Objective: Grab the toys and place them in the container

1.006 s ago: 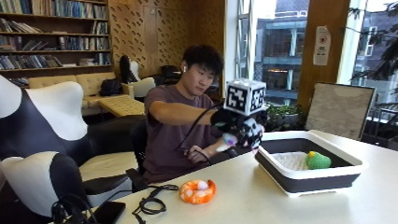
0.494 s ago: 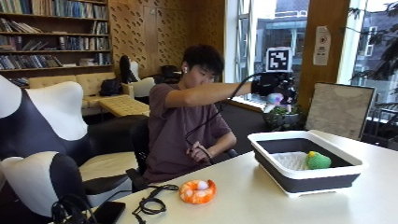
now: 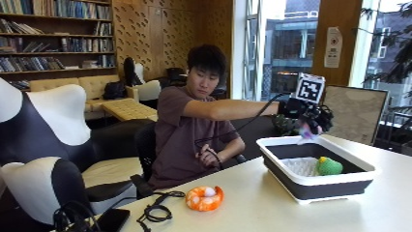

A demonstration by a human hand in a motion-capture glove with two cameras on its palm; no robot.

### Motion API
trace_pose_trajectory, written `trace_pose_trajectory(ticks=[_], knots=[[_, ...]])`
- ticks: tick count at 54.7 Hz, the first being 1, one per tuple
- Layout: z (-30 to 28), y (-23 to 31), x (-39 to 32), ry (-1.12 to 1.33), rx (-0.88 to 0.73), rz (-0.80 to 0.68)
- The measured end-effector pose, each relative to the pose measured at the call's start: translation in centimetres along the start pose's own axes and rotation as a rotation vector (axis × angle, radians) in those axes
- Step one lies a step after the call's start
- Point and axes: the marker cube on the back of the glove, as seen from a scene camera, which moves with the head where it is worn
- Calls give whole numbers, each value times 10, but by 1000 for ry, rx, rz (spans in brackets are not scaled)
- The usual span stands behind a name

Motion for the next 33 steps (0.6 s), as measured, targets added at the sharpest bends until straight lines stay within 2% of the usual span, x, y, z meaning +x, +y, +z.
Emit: trace_pose_trajectory(ticks=[4, 8, 20, 23, 33], knots=[[14, 5, 4, 57, -185, -33], [22, 9, 9, 95, -247, 9], [2, 34, 21, -187, -166, -25], [-4, 44, 38, -170, -157, -34], [-32, 85, 97, -160, -128, 125]])
